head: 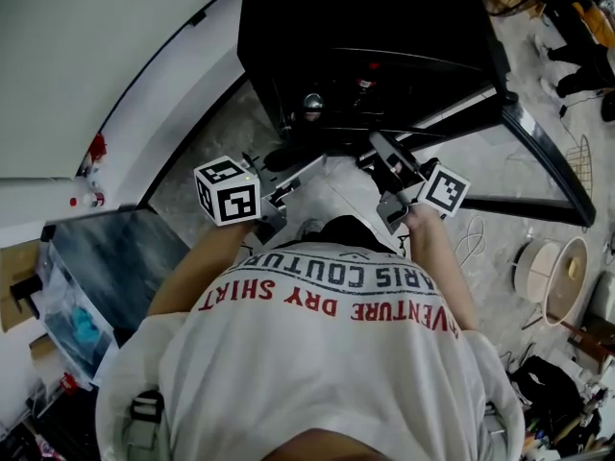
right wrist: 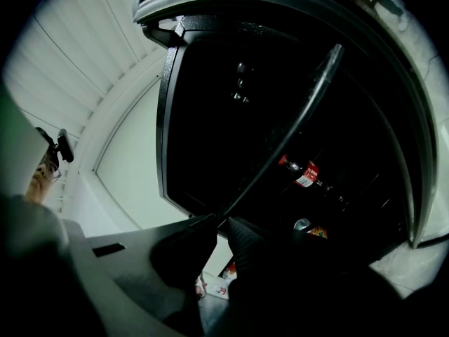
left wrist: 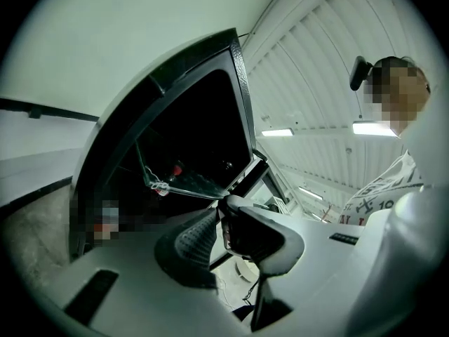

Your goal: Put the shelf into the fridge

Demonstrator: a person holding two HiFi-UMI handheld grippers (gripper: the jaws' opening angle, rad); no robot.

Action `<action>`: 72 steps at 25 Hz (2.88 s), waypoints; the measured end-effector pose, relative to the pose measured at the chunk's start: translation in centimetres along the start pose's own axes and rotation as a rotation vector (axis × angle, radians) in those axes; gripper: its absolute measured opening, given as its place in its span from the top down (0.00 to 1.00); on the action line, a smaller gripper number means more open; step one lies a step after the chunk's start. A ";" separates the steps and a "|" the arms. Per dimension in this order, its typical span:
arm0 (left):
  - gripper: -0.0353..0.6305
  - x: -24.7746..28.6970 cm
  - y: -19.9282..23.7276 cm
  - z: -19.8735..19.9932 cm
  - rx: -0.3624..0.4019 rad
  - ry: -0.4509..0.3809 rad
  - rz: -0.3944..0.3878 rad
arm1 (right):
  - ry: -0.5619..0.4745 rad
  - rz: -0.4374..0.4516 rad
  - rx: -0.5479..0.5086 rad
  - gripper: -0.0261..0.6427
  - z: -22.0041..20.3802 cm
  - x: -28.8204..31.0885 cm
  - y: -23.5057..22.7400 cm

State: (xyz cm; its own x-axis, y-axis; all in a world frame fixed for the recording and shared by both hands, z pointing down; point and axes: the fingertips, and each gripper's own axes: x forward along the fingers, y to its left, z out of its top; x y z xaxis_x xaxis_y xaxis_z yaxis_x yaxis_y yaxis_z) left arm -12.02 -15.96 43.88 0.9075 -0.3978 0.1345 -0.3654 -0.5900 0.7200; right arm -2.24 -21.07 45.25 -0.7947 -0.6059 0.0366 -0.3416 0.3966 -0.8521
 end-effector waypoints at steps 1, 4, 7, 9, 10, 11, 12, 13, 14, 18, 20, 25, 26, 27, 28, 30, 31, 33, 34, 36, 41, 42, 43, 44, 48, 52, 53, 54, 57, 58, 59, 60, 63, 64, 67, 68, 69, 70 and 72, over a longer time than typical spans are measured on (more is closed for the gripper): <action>0.78 0.0 -0.1 0.2 -0.008 -0.004 -0.001 | -0.004 0.000 0.005 0.88 0.1 0.1 -0.1; 0.82 0.1 -0.3 0.5 -0.018 -0.009 -0.014 | -0.009 0.003 0.011 0.88 0.5 0.5 -0.3; 0.84 0.3 -0.5 0.6 0.004 -0.010 -0.016 | -0.010 -0.003 0.010 0.88 0.9 0.8 -0.7; 0.85 0.3 -0.6 0.9 0.019 -0.012 -0.019 | -0.018 -0.015 0.011 0.88 1.3 1.0 -1.0; 0.85 0.3 -0.7 1.0 0.023 -0.013 -0.022 | -0.022 -0.022 0.012 0.88 1.4 1.1 -1.2; 0.85 0.3 -0.7 1.1 0.024 -0.015 -0.025 | -0.026 -0.028 0.013 0.88 1.5 1.2 -1.4; 0.86 0.3 -0.8 1.2 0.025 -0.017 -0.027 | -0.029 -0.032 0.015 0.88 1.6 1.3 -1.5; 0.86 0.2 -0.8 1.3 0.026 -0.018 -0.027 | -0.031 -0.034 0.017 0.88 1.6 1.4 -1.6; 0.86 0.2 -0.7 1.4 0.027 -0.018 -0.026 | -0.031 -0.036 0.017 0.88 1.7 1.5 -1.6; 0.86 -0.1 -0.4 1.2 0.028 -0.014 -0.011 | -0.031 -0.040 0.002 0.88 2.0 1.9 -1.9; 0.86 -0.2 -0.3 1.2 0.028 -0.018 -0.007 | -0.033 -0.045 -0.008 0.88 2.4 2.1 -2.2; 0.86 -0.1 0.0 1.5 0.026 -0.020 0.000 | -0.044 -0.062 -0.022 0.88 3.3 2.8 -3.0; 0.86 -0.1 0.0 1.5 0.026 -0.020 0.002 | -0.047 -0.062 -0.030 0.88 3.4 3.0 -3.0; 0.86 0.0 0.1 1.5 0.027 -0.021 0.004 | -0.051 -0.061 -0.038 0.88 3.6 3.2 -3.0; 0.86 0.0 0.2 1.6 0.028 -0.023 0.007 | -0.056 -0.059 -0.043 0.88 3.8 3.4 -3.0; 0.86 0.0 0.2 1.8 0.029 -0.027 0.009 | -0.067 -0.057 -0.045 0.88 4.1 3.8 -3.1; 0.86 0.0 0.2 1.9 0.029 -0.028 0.010 | -0.070 -0.058 -0.046 0.88 4.2 3.9 -3.2; 0.86 0.0 0.3 1.9 0.029 -0.027 0.012 | -0.074 -0.059 -0.050 0.88 4.4 4.2 -3.4; 0.86 0.0 0.3 2.0 0.030 -0.027 0.013 | -0.076 -0.060 -0.051 0.88 4.6 4.3 -3.4; 0.86 0.1 0.4 2.2 0.032 -0.030 0.016 | -0.080 -0.063 -0.052 0.88 4.8 4.6 -3.6; 0.86 0.1 0.8 2.6 0.032 -0.043 0.031 | -0.094 -0.063 -0.051 0.88 5.4 5.3 -3.7; 0.86 0.0 0.9 2.6 0.030 -0.043 0.033 | -0.099 -0.073 -0.035 0.88 5.4 5.3 -3.9; 0.86 0.0 0.9 2.7 0.029 -0.043 0.036 | -0.103 -0.085 -0.018 0.88 5.3 5.3 -4.2; 0.86 0.0 1.0 2.7 0.029 -0.044 0.038 | -0.105 -0.090 -0.011 0.88 5.4 5.4 -4.3; 0.86 -0.1 1.2 3.0 0.026 -0.050 0.045 | -0.100 -0.059 -0.079 0.88 6.2 6.1 -3.9; 0.86 -0.2 1.5 3.2 0.021 -0.054 0.053 | -0.116 -0.111 -0.001 0.88 6.0 6.1 -4.9; 0.86 -0.3 1.5 3.2 0.021 -0.055 0.055 | -0.121 -0.124 0.017 0.88 6.0 6.1 -5.1; 0.86 -0.3 1.6 3.3 0.020 -0.056 0.056 | -0.122 -0.121 0.009 0.88 6.1 6.3 -5.1; 0.86 -0.3 1.7 3.3 0.017 -0.061 0.058 | -0.123 -0.143 0.017 0.88 6.1 6.3 -5.4; 0.86 -0.3 1.7 3.3 0.015 -0.063 0.059 | -0.120 -0.154 0.023 0.88 6.1 6.3 -5.6; 0.86 -0.2 1.7 3.3 0.012 -0.065 0.059 | -0.117 -0.162 0.022 0.88 6.0 6.3 -5.7; 0.86 -0.2 1.7 3.3 0.011 -0.068 0.060 | -0.113 -0.168 0.016 0.88 6.0 6.3 -5.7; 0.86 0.2 1.3 3.4 0.016 -0.077 0.058 | -0.098 -0.193 -0.012 0.88 5.9 5.9 -5.5; 0.86 0.3 1.1 3.5 0.019 -0.081 0.057 | -0.092 -0.200 -0.025 0.88 5.8 5.7 -5.3; 0.86 0.7 0.5 3.8 0.036 -0.088 0.063 | -0.063 -0.210 -0.079 0.87 5.5 4.5 -4.5; 0.86 0.8 0.2 3.9 0.041 -0.090 0.067 | -0.042 -0.214 -0.111 0.87 5.3 4.1 -4.1; 0.86 1.0 -0.2 4.0 0.045 -0.093 0.070 | -0.013 -0.214 -0.159 0.88 5.1 3.6 -3.5; 0.86 1.2 -0.6 4.0 0.051 -0.095 0.074 | 0.023 -0.211 -0.222 0.89 4.8 3.2 -2.7; 0.86 1.6 -1.6 4.1 0.072 -0.092 0.084 | 0.106 -0.197 -0.359 0.90 4.0 2.1 -1.0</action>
State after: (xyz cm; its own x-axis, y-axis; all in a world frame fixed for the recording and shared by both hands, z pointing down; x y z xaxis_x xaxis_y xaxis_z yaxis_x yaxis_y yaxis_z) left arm -10.86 -18.49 40.11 0.8516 -0.5086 0.1265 -0.4558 -0.5995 0.6579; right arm -1.54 -25.48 44.15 -0.7375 -0.6273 0.2501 -0.6303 0.5065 -0.5884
